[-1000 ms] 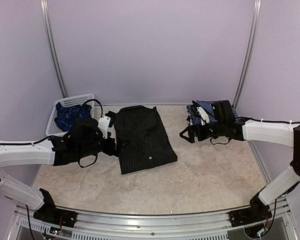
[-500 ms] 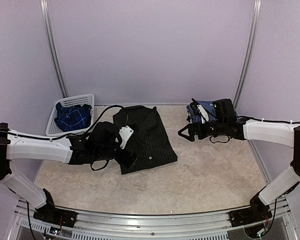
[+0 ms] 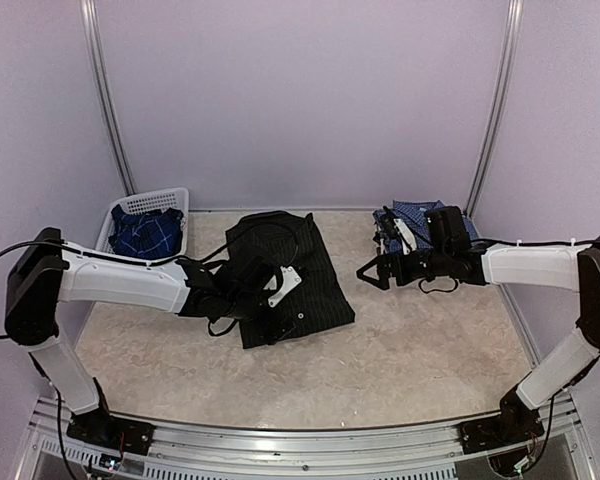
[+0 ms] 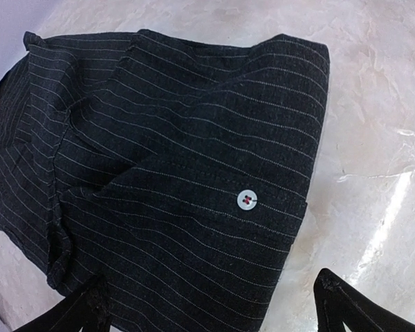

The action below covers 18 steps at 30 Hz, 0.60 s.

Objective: Fold and stack the long sleeve shirts
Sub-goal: Pick up the 2/3-rectangle-folded shirt from the center of the board.

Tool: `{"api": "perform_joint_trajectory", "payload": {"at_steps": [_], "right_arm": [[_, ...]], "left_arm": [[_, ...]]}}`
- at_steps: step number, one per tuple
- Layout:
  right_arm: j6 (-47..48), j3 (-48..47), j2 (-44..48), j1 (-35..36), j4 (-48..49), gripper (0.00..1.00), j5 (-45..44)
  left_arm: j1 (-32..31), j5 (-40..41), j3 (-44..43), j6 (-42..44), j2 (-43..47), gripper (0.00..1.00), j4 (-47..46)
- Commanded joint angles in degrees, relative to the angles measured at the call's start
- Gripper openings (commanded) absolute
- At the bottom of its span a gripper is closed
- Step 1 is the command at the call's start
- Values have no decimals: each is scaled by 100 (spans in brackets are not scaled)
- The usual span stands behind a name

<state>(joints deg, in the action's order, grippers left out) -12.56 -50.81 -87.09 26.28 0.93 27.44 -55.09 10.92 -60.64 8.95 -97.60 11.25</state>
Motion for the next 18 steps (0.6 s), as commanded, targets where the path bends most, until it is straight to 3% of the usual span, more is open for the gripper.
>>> {"api": "perform_joint_trajectory", "payload": {"at_steps": [1, 9, 18], "right_arm": [[-32, 121, 62, -71, 254, 100, 181], [-94, 43, -288, -85, 234, 100, 287], [-26, 81, -497, -95, 355, 99, 437]], "left_arm": [[-37, 101, -230, 364, -236, 97, 332], [-45, 101, -608, 653, -732, 89, 660], [-76, 647, -912, 762, -1277, 80, 909]]}}
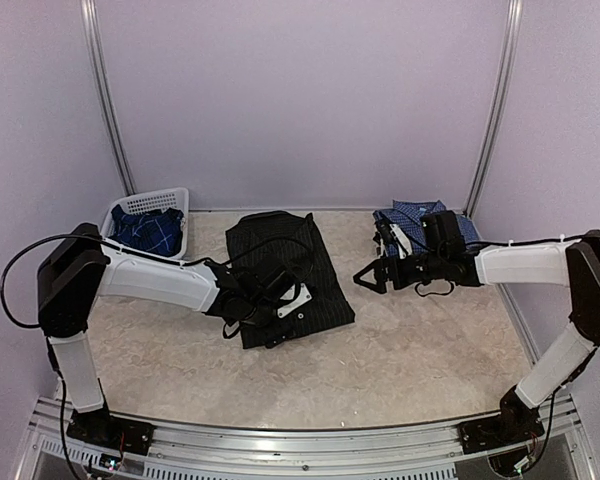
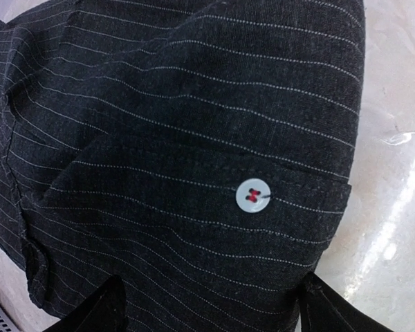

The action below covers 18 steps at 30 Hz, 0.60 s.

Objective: Fold and stack the long sleeve shirts
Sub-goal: Pick up the 2/3-rectangle-folded shirt from the center of the board.

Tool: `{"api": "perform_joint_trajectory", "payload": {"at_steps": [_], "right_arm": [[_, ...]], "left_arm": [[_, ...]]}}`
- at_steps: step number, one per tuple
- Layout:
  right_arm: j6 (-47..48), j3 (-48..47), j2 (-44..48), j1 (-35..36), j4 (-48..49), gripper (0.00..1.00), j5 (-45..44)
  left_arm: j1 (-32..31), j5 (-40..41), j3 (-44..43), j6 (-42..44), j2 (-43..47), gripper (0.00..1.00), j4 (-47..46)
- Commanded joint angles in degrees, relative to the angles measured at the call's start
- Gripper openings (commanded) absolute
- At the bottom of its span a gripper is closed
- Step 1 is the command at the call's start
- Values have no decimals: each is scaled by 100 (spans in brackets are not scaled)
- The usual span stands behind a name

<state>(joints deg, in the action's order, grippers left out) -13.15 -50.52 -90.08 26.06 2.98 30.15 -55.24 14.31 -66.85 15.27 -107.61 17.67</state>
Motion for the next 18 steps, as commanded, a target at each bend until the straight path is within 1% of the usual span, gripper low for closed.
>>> {"api": "perform_joint_trajectory", "payload": {"at_steps": [1, 3, 4, 12, 14, 18], "right_arm": [[46, 18, -244, -75, 117, 99, 188], [76, -69, -327, -83, 32, 100, 235], [95, -98, -334, -90, -18, 100, 239], [99, 41, 60, -131, -175, 100, 10], [101, 79, 170, -130, -209, 99, -23], [181, 139, 324, -128, -364, 100, -9]], "left_arm": [[-70, 317, -313, 146, -373, 79, 305], [-103, 362, -311, 152, -468, 76, 320], [-123, 370, -330, 145, -516, 72, 342], [-181, 47, -310, 108, -686, 22, 473], [-242, -39, -262, 41, -653, 14, 461], [-535, -102, -168, -98, -517, 4, 463]]}}
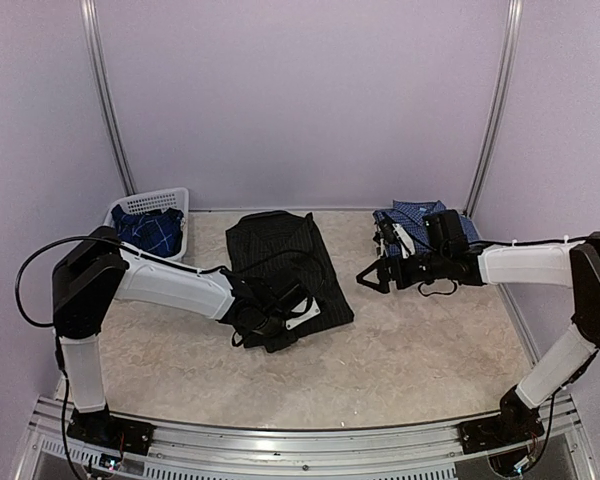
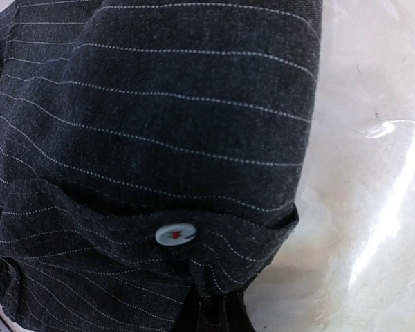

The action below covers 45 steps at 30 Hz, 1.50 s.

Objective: Fold and stack the long sleeve shirts
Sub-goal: Pick up the 2/3-rectangle-folded shirt from the center of the board, then fold the 2/3-rectangle-folded shirt at the center of the board.

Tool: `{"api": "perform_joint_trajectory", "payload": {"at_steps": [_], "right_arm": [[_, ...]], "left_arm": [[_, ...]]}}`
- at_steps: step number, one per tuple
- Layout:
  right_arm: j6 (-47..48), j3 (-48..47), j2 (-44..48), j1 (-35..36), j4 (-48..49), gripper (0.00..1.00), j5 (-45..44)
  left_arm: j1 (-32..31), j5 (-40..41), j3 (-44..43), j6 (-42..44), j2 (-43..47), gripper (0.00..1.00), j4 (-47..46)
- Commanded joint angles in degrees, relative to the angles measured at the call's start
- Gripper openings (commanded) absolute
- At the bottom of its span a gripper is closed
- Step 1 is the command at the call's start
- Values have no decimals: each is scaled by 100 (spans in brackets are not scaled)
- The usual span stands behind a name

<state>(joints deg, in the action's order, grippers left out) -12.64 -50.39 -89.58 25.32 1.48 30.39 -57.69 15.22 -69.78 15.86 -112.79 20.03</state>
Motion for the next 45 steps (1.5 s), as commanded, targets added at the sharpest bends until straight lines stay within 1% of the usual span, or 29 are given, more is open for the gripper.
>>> {"api": "perform_joint_trajectory", "payload": {"at_steps": [1, 3, 6, 9, 12, 14, 18, 20, 24, 26, 30, 37, 39, 42, 45], "right_arm": [[150, 169, 338, -58, -274, 100, 1], [205, 309, 547, -59, -345, 100, 59], [319, 557, 987, -54, -522, 100, 231], [344, 827, 1522, -47, -655, 99, 414], [105, 1098, 2066, 14, -561, 99, 599], [-68, 1286, 2375, 166, -428, 99, 636], [-183, 1558, 2791, 688, -225, 99, 366], [-99, 1588, 2891, 897, -204, 99, 279], [260, 1509, 3082, 1325, -427, 99, 168], [322, 1547, 3224, 1508, -334, 100, 190], [453, 1523, 3429, 1851, -370, 99, -213], [612, 1243, 3217, 2192, -669, 99, -391], [623, 1190, 3193, 2235, -679, 100, -423], [630, 1145, 3241, 2240, -608, 100, -442], [710, 973, 3250, 2249, -820, 99, -506]], "left_arm": [[-385, -241, 130, -211, 59, 1, 252], [-531, -476, 148, -323, 155, 0, 303], [-618, -1154, 73, -626, 323, 0, 545], [-591, -1722, 13, -817, 487, 0, 770], [-476, -2248, -59, -981, 693, 0, 953], [-339, -2755, -136, -1075, 889, 0, 1050], [-135, -3651, -352, -1263, 1212, 0, 1218], [-94, -4078, -527, -1346, 1301, 0, 1366], [-73, -4452, -817, -1450, 1358, 0, 1635], [-20, -4699, -821, -1480, 1379, 0, 1660], [90, -5305, -766, -1491, 1489, 0, 1614], [365, -6260, -761, -1549, 1658, 0, 1554], [416, -6612, -770, -1716, 1689, 0, 1454], [417, -6862, -799, -1743, 1703, 0, 1433], [433, -7116, -792, -1751, 1668, 0, 1429]]}}
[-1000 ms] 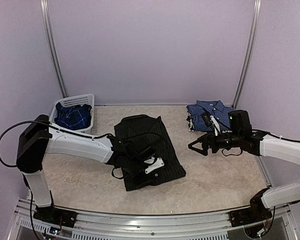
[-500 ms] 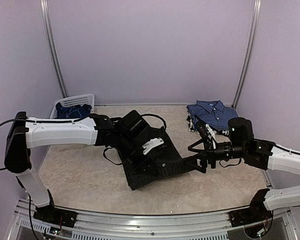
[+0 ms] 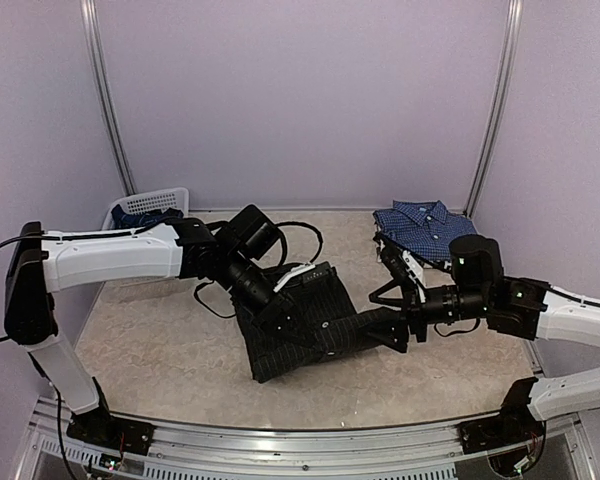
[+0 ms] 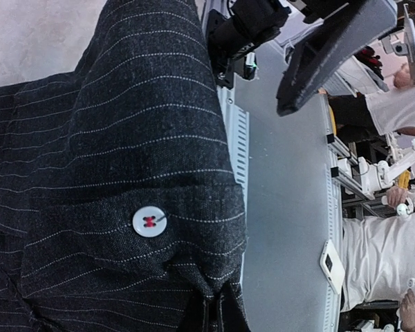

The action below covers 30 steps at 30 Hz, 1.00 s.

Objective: Fold and stack the long sleeve shirts
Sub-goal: Fold the 2/3-rectangle-folded shirt at the center of the board.

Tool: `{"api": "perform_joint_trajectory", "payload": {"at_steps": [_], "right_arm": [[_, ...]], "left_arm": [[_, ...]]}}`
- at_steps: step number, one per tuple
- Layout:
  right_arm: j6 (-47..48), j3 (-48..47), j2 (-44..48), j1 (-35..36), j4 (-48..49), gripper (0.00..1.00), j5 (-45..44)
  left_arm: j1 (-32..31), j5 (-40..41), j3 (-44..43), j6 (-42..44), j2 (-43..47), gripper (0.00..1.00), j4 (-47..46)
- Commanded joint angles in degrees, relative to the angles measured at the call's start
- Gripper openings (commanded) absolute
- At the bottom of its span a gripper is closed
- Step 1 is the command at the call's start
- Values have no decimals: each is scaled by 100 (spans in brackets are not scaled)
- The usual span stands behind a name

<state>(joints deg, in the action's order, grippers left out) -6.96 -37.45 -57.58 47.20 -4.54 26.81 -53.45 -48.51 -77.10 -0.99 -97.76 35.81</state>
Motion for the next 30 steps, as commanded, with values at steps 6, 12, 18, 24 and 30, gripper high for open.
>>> {"api": "perform_joint_trajectory", "payload": {"at_steps": [6, 12, 18, 24, 30], "right_arm": [[153, -496, 19, 63, -181, 99, -305], [108, -752, -151, 55, -221, 100, -607], [88, -790, -442, 53, -90, 100, -552], [89, -764, -619, 55, -32, 100, -575], [157, -769, -651, 47, 21, 100, -584]], "left_arm": [[317, -1269, 42, -390, 139, 0, -648], [975, -1366, 163, -718, 22, 0, -925], [1674, -1597, 231, -996, -287, 0, -1119], [2162, -1529, 94, -1092, -753, 0, -1085], [2537, -1411, -304, -794, -1286, 0, -765]]}}
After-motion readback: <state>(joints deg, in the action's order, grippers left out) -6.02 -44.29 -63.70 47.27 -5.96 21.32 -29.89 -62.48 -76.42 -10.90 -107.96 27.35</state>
